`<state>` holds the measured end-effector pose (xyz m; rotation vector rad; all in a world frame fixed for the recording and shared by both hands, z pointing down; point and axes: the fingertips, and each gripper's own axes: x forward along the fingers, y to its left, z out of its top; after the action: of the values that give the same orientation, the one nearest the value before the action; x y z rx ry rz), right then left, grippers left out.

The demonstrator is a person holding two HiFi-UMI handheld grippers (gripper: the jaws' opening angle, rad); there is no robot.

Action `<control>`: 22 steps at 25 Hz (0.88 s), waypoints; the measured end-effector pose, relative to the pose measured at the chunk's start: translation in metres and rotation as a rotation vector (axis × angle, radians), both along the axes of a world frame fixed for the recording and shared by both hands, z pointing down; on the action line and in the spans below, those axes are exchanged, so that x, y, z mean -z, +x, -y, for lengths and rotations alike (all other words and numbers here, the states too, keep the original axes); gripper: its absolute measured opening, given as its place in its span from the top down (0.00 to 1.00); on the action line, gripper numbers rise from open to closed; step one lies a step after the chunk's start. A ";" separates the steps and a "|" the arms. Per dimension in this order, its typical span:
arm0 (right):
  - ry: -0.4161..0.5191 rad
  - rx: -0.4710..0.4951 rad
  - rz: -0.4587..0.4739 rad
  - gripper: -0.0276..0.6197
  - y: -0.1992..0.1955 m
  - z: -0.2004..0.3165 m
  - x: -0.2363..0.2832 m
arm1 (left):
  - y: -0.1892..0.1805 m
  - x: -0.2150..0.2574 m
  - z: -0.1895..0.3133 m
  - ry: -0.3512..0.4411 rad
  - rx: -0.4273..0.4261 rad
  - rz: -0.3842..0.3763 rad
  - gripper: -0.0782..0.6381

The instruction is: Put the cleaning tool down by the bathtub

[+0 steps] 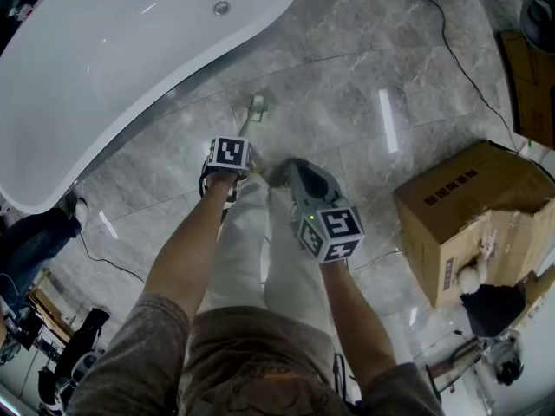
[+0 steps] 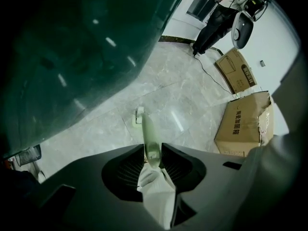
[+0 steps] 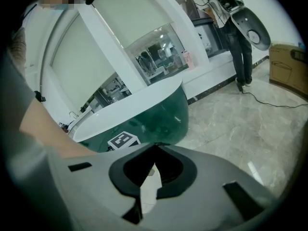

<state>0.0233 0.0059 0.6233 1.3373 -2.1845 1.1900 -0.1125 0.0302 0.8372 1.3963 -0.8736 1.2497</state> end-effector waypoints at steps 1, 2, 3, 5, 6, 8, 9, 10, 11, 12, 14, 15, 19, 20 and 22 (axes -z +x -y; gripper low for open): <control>-0.001 -0.003 0.000 0.96 0.001 -0.001 0.000 | -0.001 0.002 -0.002 -0.002 -0.006 0.011 0.72; 0.000 -0.006 0.001 0.96 0.001 -0.003 0.000 | -0.002 0.002 -0.004 -0.002 -0.010 0.020 0.73; 0.000 -0.008 0.001 0.96 0.002 -0.004 0.000 | 0.000 0.002 -0.006 0.000 -0.012 0.017 0.73; 0.003 -0.012 0.000 0.96 0.005 -0.007 0.001 | 0.005 0.002 -0.008 0.008 -0.012 0.003 0.73; 0.003 -0.015 -0.002 0.96 0.007 -0.008 0.001 | 0.005 0.005 -0.009 0.011 -0.013 0.007 0.73; 0.003 -0.024 -0.002 0.96 0.009 -0.009 0.006 | 0.001 0.016 -0.012 0.009 -0.014 0.030 0.73; 0.004 -0.029 -0.001 0.96 0.010 -0.009 0.011 | 0.001 0.022 -0.013 0.007 -0.011 0.029 0.73; 0.007 -0.033 0.001 0.96 0.010 -0.008 0.016 | 0.002 0.028 -0.014 0.009 -0.005 0.019 0.73; 0.011 -0.036 0.003 0.96 0.009 -0.006 0.022 | 0.004 0.035 -0.014 0.016 0.000 0.010 0.73; 0.016 -0.038 0.004 0.96 0.008 -0.005 0.029 | 0.003 0.044 -0.012 0.027 0.003 0.010 0.76; 0.025 -0.039 0.007 0.96 0.007 -0.002 0.043 | 0.002 0.067 -0.011 0.038 0.007 0.017 0.81; 0.029 -0.039 0.009 0.96 0.006 -0.001 0.050 | 0.002 0.078 -0.012 0.038 0.007 0.019 0.82; 0.040 -0.043 0.021 0.96 0.005 0.003 0.081 | 0.011 0.124 -0.012 0.057 0.014 -0.018 0.89; 0.037 -0.046 0.026 0.96 0.005 0.003 0.088 | 0.012 0.135 -0.012 0.062 0.020 -0.024 0.89; 0.029 -0.048 0.035 0.96 0.004 0.001 0.101 | 0.010 0.155 -0.011 0.069 0.032 -0.022 0.89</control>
<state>0.0276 0.0047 0.5226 1.3981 -2.2132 1.2123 -0.1025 0.0414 0.6826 1.4431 -0.9281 1.1875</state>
